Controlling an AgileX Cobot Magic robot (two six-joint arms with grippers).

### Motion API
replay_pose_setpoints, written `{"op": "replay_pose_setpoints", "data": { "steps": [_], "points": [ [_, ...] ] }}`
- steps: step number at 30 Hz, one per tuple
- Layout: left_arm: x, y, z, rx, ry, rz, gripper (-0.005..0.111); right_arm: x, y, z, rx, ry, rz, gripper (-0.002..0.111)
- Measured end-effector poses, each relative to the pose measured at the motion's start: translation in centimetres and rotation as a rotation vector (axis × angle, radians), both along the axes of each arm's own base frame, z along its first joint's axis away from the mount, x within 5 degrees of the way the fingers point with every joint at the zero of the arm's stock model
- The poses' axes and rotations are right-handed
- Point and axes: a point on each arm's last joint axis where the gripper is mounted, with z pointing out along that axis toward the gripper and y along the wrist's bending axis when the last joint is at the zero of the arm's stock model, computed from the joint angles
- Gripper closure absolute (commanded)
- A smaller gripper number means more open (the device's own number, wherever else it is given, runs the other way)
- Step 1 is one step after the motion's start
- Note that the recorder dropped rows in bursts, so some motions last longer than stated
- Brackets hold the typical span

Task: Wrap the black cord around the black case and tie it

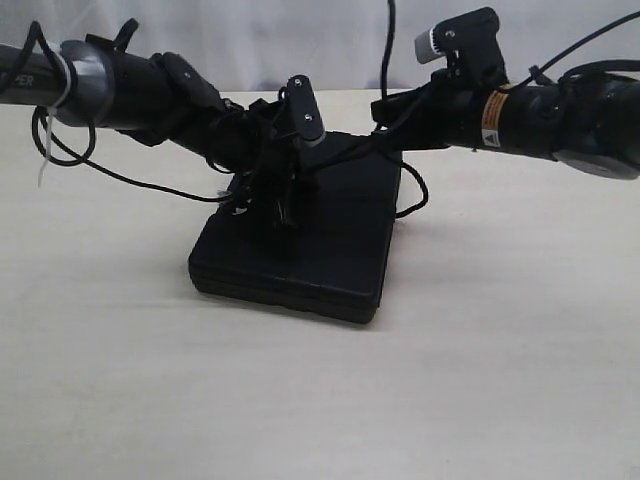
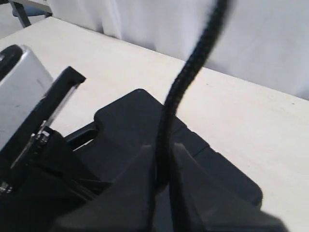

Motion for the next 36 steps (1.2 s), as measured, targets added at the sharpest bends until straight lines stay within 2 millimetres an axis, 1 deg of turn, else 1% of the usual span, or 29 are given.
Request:
{"op": "replay_pose_setpoints", "data": {
  "steps": [6, 10, 12, 15, 18, 21, 26, 28, 29, 30, 32, 34, 36],
  "points": [
    [0.0, 0.1, 0.0, 0.011, 0.001, 0.001, 0.107, -0.2, -1.0, 1.0, -0.071, 0.006, -0.085, 0.104],
    [0.0, 0.1, 0.0, 0.017, -0.001, -0.006, 0.107, -0.2, -1.6, 1.1, -0.121, 0.013, -0.127, 0.104],
    [-0.1, 0.1, 0.0, 0.028, -0.002, -0.016, 0.107, 0.0, -2.4, 1.1, -0.122, 0.017, -0.159, 0.104],
    [-0.1, 0.1, 0.1, 0.038, 0.004, -0.024, 0.107, 0.2, -4.0, 1.0, -0.125, 0.027, -0.211, 0.104],
    [-0.2, 0.2, 0.1, 0.046, 0.009, -0.027, 0.107, 0.3, -6.4, 0.5, -0.132, 0.052, -0.277, 0.104],
    [-0.2, 0.1, 0.1, 0.046, 0.011, -0.029, 0.107, 0.1, -8.2, -0.2, -0.122, 0.072, -0.313, 0.104],
    [-0.5, -0.6, 0.1, 0.032, 0.018, -0.032, 0.106, -0.2, -10.5, -0.8, -0.114, 0.089, -0.366, 0.104],
    [-0.5, -0.7, 0.1, 0.021, 0.025, -0.025, 0.1, -0.2, -10.8, -0.8, -0.114, 0.092, -0.375, 0.104],
    [-0.5, -0.7, 0.1, 0.02, 0.026, -0.023, 0.095, -0.2, -10.9, -0.8, -0.114, 0.092, -0.378, 0.104],
    [-0.5, -0.7, 0.1, 0.02, 0.026, -0.023, 0.087, -0.2, -11.2, -0.9, -0.119, 0.098, -0.389, 0.104],
    [-0.3, -0.2, 0.3, 0.021, 0.021, -0.014, 0.074, -0.3, -12.5, -1.1, -0.152, 0.135, -0.464, 0.104],
    [-0.2, 0.1, 0.3, 0.022, 0.021, -0.007, 0.067, -0.5, -13.2, -1.4, -0.188, 0.17, -0.51, 0.104],
    [-0.1, 0.2, 0.4, 0.02, 0.019, -0.002, 0.065, -0.5, -13.2, -1.5, -0.191, 0.172, -0.513, 0.104]
  ]
}}
